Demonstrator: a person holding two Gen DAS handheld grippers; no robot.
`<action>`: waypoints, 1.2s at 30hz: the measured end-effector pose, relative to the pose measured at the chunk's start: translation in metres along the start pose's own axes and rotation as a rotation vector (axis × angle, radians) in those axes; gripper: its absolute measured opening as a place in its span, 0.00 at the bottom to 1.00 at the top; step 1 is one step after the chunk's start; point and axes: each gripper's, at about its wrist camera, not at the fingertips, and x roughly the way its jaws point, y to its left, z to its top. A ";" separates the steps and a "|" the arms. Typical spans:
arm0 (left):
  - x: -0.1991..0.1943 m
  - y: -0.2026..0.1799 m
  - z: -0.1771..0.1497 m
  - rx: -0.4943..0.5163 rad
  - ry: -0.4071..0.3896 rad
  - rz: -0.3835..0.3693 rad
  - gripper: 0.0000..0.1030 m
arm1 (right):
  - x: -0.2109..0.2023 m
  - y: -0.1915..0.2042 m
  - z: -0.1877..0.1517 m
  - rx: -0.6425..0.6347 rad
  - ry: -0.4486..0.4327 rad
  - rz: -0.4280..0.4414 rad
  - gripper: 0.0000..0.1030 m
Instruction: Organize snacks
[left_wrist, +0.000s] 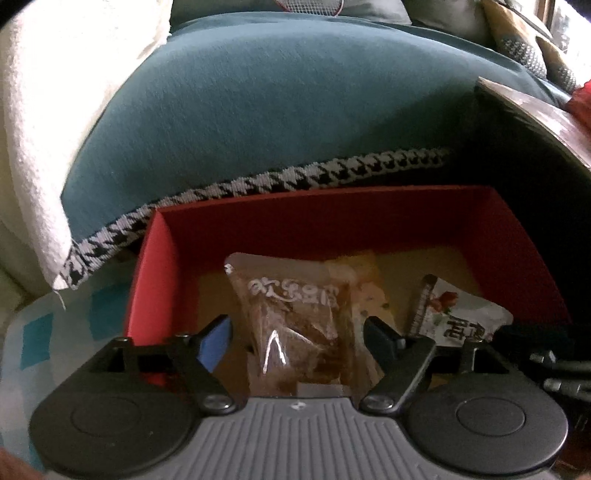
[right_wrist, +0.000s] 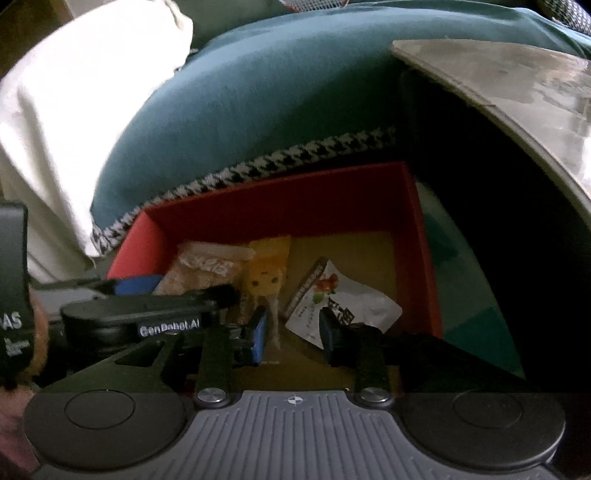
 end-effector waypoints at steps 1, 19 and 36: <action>-0.001 0.001 0.001 -0.007 -0.003 0.004 0.70 | 0.001 0.000 -0.001 -0.002 0.006 0.000 0.40; -0.110 0.030 -0.051 -0.117 0.012 -0.095 0.72 | -0.059 0.035 -0.026 -0.115 -0.030 0.014 0.50; -0.090 0.039 -0.125 -0.531 0.221 -0.071 0.72 | -0.085 0.034 -0.064 -0.134 0.022 0.037 0.64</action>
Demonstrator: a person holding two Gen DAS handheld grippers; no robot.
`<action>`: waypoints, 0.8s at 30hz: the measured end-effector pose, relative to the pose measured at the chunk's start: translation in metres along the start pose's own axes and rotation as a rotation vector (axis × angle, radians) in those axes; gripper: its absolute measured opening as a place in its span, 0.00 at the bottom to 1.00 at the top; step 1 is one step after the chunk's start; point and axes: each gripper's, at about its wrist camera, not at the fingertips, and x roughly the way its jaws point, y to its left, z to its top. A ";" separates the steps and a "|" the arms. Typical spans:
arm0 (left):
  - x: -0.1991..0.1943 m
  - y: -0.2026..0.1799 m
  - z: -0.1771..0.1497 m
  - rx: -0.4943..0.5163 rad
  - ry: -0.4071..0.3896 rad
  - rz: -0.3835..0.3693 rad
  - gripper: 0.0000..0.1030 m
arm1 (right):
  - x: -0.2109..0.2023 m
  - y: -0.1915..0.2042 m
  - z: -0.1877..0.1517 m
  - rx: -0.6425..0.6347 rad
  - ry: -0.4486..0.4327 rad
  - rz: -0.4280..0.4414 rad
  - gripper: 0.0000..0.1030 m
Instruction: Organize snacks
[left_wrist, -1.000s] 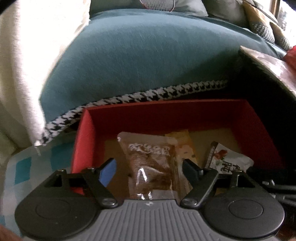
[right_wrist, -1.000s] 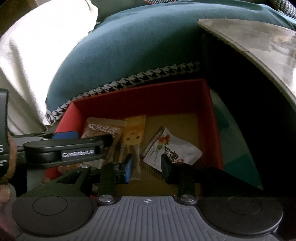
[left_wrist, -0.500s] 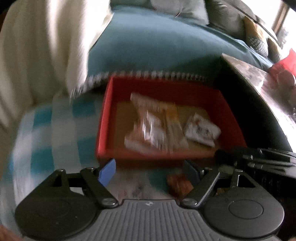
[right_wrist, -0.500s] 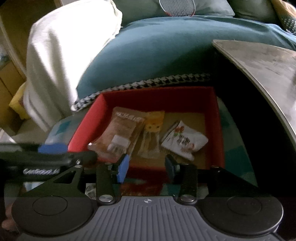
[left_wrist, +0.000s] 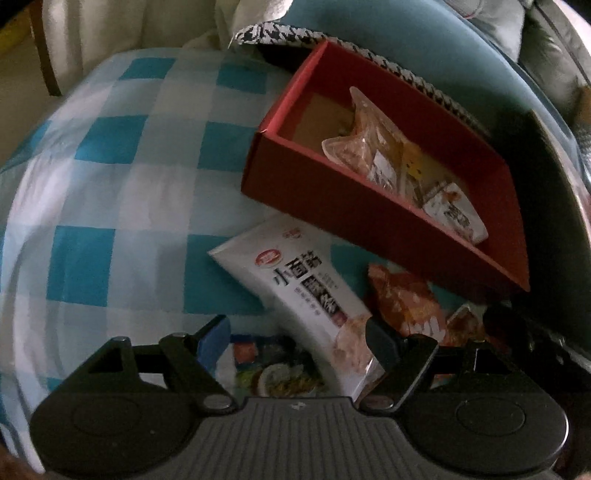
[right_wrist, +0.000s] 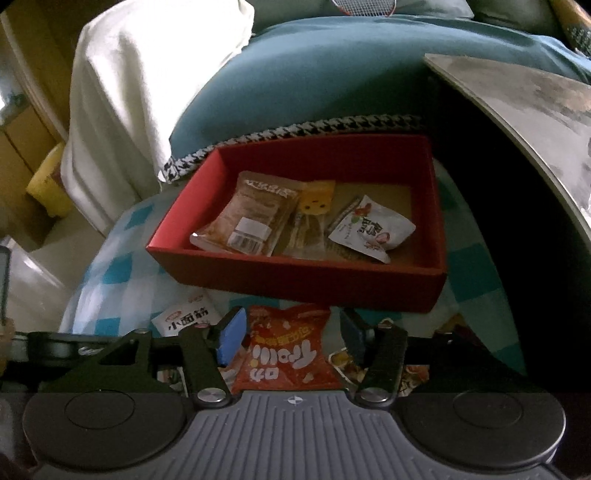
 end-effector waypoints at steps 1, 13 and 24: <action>0.003 -0.004 0.001 -0.010 0.002 0.007 0.72 | 0.000 -0.001 0.000 0.000 0.000 0.003 0.64; 0.031 -0.032 -0.002 0.002 -0.006 0.148 0.68 | -0.010 -0.006 0.001 -0.004 -0.013 0.038 0.68; -0.002 0.019 -0.019 0.229 0.070 0.180 0.46 | -0.001 -0.002 -0.005 0.005 0.043 0.090 0.68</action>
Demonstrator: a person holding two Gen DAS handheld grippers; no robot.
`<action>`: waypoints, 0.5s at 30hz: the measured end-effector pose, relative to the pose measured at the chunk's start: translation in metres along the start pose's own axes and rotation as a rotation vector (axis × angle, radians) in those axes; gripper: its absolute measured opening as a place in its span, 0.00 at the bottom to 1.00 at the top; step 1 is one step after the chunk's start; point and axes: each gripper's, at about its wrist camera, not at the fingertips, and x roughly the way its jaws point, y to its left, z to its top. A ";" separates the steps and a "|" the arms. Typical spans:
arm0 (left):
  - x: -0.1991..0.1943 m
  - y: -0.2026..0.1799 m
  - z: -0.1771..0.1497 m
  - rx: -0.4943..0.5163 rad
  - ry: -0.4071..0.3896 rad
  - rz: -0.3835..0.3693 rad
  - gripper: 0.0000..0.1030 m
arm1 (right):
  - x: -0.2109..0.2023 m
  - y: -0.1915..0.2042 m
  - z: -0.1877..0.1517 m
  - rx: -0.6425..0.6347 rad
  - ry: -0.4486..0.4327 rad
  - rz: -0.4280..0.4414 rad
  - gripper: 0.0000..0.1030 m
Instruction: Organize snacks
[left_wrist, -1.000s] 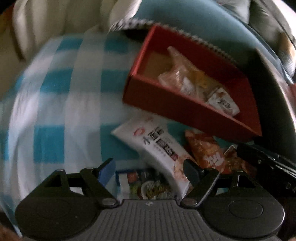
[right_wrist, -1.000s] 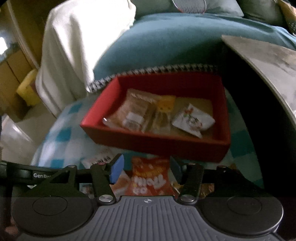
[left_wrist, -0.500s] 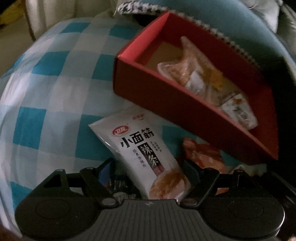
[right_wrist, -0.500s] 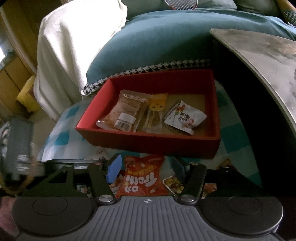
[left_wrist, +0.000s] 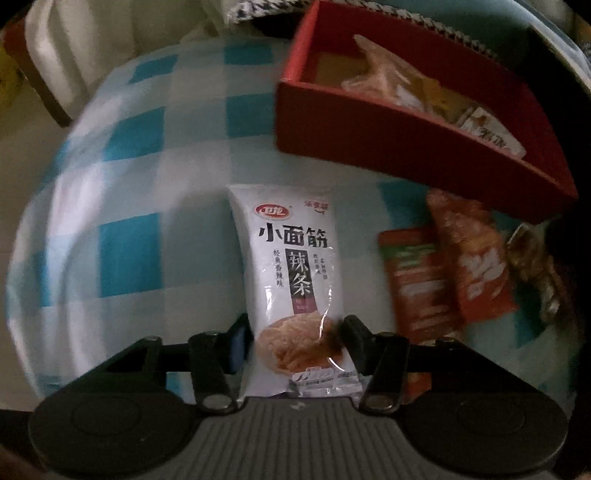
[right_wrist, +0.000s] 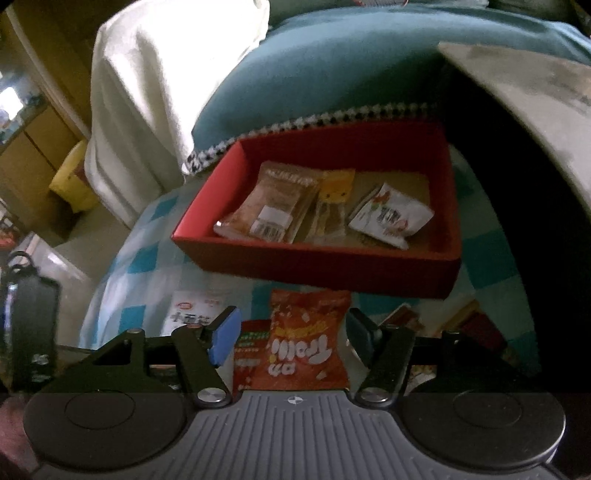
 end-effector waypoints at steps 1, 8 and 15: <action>-0.002 0.002 0.000 0.017 -0.016 0.008 0.46 | 0.005 0.001 -0.001 0.005 0.013 0.000 0.68; 0.011 -0.005 0.005 0.066 -0.044 -0.006 0.63 | 0.051 0.010 -0.007 -0.004 0.129 -0.067 0.69; 0.010 0.009 0.013 0.023 -0.063 -0.075 0.71 | 0.091 0.013 -0.009 -0.004 0.191 -0.121 0.87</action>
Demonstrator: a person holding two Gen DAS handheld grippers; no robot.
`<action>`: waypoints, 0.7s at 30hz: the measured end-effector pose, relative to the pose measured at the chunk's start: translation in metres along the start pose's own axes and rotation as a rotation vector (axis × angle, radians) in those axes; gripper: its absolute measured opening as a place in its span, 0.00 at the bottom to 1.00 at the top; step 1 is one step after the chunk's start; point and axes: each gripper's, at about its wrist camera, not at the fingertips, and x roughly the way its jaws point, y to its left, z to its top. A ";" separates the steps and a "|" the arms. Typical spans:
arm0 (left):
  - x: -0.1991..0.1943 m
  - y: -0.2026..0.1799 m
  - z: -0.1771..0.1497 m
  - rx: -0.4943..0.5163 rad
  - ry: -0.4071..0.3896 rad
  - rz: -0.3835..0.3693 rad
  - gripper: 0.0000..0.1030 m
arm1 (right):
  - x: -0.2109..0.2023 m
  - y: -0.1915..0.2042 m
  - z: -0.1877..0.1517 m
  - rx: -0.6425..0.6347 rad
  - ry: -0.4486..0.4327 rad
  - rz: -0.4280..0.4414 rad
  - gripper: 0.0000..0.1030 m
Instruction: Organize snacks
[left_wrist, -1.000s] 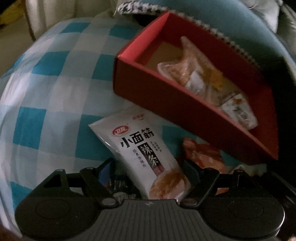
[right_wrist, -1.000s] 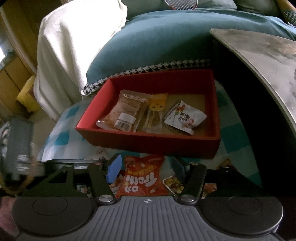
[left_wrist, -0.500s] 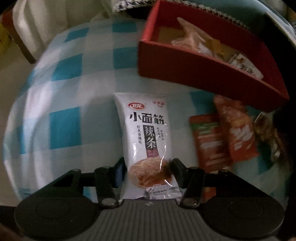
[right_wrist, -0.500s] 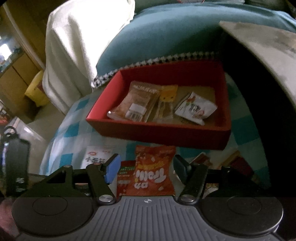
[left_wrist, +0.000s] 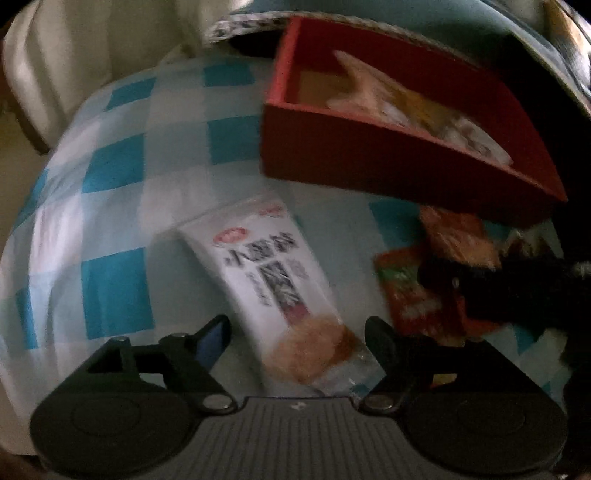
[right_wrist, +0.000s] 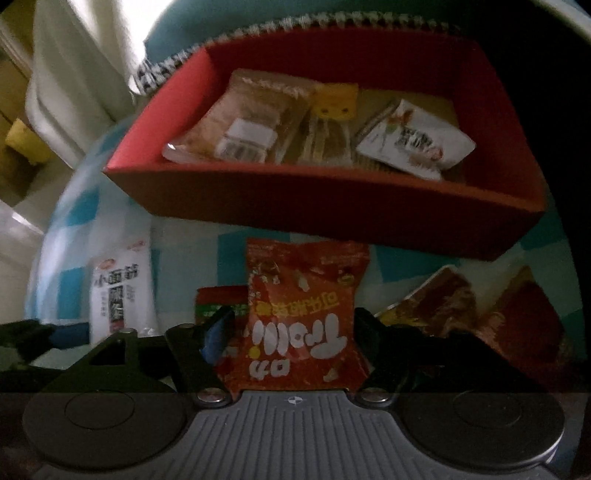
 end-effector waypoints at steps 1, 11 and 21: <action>0.000 0.006 0.003 -0.023 0.005 -0.007 0.71 | 0.001 0.003 0.000 -0.004 -0.001 0.012 0.95; 0.005 0.007 0.010 -0.121 -0.056 0.039 0.75 | 0.000 -0.009 -0.001 0.103 -0.022 0.083 1.00; -0.003 -0.008 -0.013 0.049 -0.065 0.129 0.59 | -0.002 0.013 -0.018 -0.063 -0.079 -0.063 0.85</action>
